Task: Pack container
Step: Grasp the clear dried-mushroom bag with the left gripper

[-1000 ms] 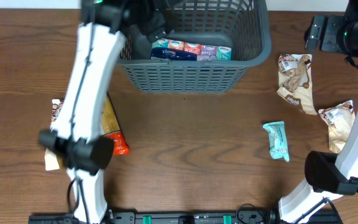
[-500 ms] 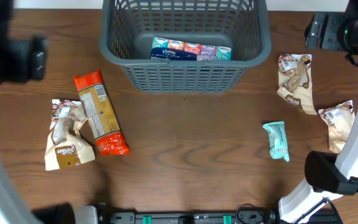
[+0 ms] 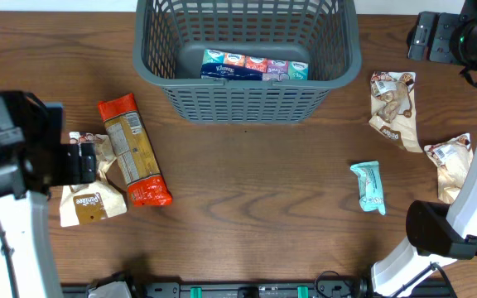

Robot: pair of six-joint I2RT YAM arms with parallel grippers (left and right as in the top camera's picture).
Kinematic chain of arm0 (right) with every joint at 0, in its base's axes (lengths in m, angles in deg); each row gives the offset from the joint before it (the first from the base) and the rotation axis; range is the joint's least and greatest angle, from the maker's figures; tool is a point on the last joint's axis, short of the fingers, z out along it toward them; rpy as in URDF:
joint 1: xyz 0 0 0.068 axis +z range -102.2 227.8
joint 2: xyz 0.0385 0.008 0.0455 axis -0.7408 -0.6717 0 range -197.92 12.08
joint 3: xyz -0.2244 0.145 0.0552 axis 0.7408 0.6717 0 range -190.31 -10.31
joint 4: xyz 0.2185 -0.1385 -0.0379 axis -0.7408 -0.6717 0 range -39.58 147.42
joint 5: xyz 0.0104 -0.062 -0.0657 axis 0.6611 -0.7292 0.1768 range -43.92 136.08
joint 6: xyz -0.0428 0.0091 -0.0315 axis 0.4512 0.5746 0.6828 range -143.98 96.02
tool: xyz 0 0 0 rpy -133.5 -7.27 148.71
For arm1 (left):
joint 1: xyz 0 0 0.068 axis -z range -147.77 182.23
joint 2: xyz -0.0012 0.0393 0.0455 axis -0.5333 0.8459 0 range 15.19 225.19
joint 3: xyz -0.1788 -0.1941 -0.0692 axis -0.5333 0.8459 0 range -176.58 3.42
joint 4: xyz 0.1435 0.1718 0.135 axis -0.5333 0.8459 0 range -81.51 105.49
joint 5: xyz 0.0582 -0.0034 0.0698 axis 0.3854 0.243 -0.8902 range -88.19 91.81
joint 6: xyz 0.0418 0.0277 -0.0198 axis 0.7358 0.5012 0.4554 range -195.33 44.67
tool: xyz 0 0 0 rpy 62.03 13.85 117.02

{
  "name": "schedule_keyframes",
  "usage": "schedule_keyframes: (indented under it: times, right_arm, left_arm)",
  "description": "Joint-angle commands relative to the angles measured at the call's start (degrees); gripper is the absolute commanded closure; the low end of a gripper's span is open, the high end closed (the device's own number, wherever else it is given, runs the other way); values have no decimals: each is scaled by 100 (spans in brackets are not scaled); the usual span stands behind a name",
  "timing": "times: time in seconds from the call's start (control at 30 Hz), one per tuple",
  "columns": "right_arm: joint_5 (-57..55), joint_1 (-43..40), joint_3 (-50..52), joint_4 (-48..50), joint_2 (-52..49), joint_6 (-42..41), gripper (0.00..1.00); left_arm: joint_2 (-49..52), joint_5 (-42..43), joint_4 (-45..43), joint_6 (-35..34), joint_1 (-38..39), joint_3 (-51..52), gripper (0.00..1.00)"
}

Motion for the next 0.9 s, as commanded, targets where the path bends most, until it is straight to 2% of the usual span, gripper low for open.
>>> schedule_keyframes:
  times: [0.0, 0.23, 0.53, 0.87]
  right_arm:
    - [2, 26, -7, 28, -13, 52, 1]
    - [2, 26, -7, 50, -13, 57, 1]
    - [0, 26, -7, 55, -13, 118, 1]
    - [-4, 26, -7, 24, -13, 164, 1]
  left_arm:
    - [109, 22, -444, 295, -225, 658, 1]
    - [1147, 83, -1123, 713, -247, 870, 1]
    - [2691, 256, -1814, 734, -247, 870, 1]
    - [3512, 256, -2428, 953, -417, 874, 1]
